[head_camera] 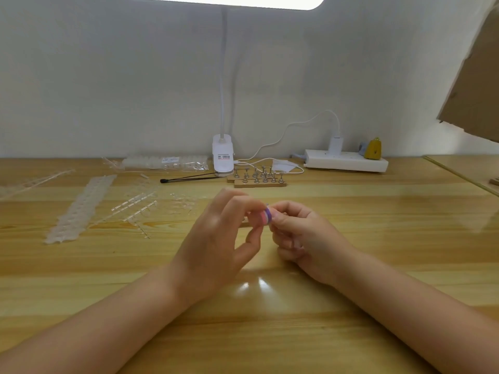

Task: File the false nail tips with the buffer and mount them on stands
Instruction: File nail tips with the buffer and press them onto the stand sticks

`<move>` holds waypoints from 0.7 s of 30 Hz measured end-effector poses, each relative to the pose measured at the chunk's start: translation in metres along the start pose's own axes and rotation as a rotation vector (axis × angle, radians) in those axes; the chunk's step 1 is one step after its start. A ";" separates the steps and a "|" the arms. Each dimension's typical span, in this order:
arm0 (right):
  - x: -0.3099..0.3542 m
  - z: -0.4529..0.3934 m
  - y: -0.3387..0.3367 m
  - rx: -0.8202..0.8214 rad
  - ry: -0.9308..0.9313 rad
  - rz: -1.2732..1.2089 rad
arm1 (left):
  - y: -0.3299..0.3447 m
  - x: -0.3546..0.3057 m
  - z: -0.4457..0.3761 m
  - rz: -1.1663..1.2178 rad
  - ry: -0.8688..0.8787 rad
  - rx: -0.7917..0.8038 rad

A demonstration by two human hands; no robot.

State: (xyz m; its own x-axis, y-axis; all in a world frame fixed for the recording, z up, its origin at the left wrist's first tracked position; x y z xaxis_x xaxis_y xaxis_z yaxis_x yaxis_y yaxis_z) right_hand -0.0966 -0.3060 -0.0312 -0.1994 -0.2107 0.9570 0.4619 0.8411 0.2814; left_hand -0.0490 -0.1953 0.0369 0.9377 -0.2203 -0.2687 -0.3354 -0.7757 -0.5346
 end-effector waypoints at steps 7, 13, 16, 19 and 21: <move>-0.004 0.001 0.010 0.086 0.038 -0.041 | -0.014 0.016 -0.002 -0.065 -0.051 -0.050; -0.005 0.002 0.009 0.086 0.049 -0.060 | 0.003 0.002 0.003 -0.130 0.060 0.080; -0.007 0.001 0.008 0.070 0.053 -0.057 | -0.007 0.009 0.002 -0.116 -0.003 0.026; -0.007 0.000 0.007 0.060 0.036 -0.025 | -0.006 -0.007 0.001 -0.063 0.096 0.008; -0.007 0.000 0.007 0.054 0.031 -0.031 | 0.003 -0.007 0.003 -0.117 0.112 0.068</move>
State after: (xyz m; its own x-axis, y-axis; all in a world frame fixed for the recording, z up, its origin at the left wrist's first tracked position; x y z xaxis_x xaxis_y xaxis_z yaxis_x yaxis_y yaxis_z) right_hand -0.0917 -0.2992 -0.0364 -0.1852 -0.2514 0.9500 0.4087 0.8595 0.3071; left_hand -0.0570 -0.1939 0.0351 0.9737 -0.1982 -0.1126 -0.2251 -0.7590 -0.6110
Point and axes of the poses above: each hand's wrist, its own z-axis away from the middle knuckle, its own y-axis out of the palm, x = y × z, the point moved 9 cm from there along -z, towards the middle knuckle, and after that the axes turned 5 degrees about -y, right-handed, at the moved point
